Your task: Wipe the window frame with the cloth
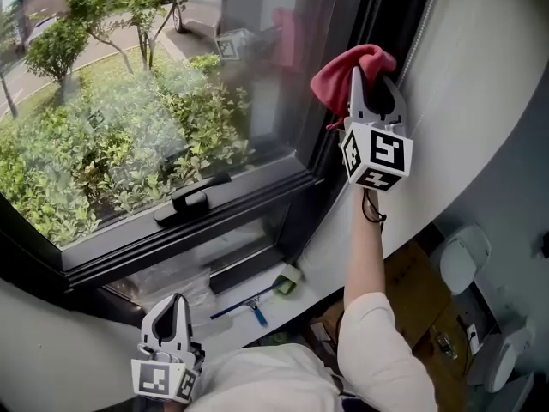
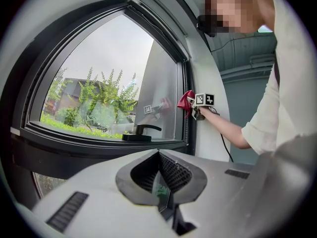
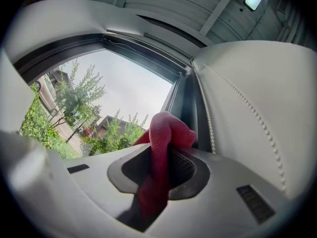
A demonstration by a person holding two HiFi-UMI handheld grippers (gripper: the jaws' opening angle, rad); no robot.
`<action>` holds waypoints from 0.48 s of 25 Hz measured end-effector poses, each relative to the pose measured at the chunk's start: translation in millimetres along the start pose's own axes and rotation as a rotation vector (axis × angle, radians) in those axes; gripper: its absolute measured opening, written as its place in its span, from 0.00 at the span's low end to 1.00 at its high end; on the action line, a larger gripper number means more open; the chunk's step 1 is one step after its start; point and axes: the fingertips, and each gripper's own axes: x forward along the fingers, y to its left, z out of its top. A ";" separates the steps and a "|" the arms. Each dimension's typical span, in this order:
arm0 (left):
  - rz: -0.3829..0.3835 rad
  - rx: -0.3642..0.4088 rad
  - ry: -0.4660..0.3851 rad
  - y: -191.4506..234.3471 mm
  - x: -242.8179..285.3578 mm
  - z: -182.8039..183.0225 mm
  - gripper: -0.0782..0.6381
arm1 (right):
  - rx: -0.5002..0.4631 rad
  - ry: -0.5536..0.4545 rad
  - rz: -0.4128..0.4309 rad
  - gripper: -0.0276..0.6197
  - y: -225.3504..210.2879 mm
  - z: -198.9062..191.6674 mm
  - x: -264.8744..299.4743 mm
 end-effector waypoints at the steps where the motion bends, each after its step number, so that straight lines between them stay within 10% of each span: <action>1: 0.001 0.000 0.001 -0.4 0.5 -0.2 0.12 | 0.000 0.001 0.001 0.19 0.2 -1.3 -0.6; 12: -0.003 -0.006 0.006 -3.1 1.8 -1.6 0.12 | -0.016 0.023 0.012 0.19 7.2 -17.4 -12.3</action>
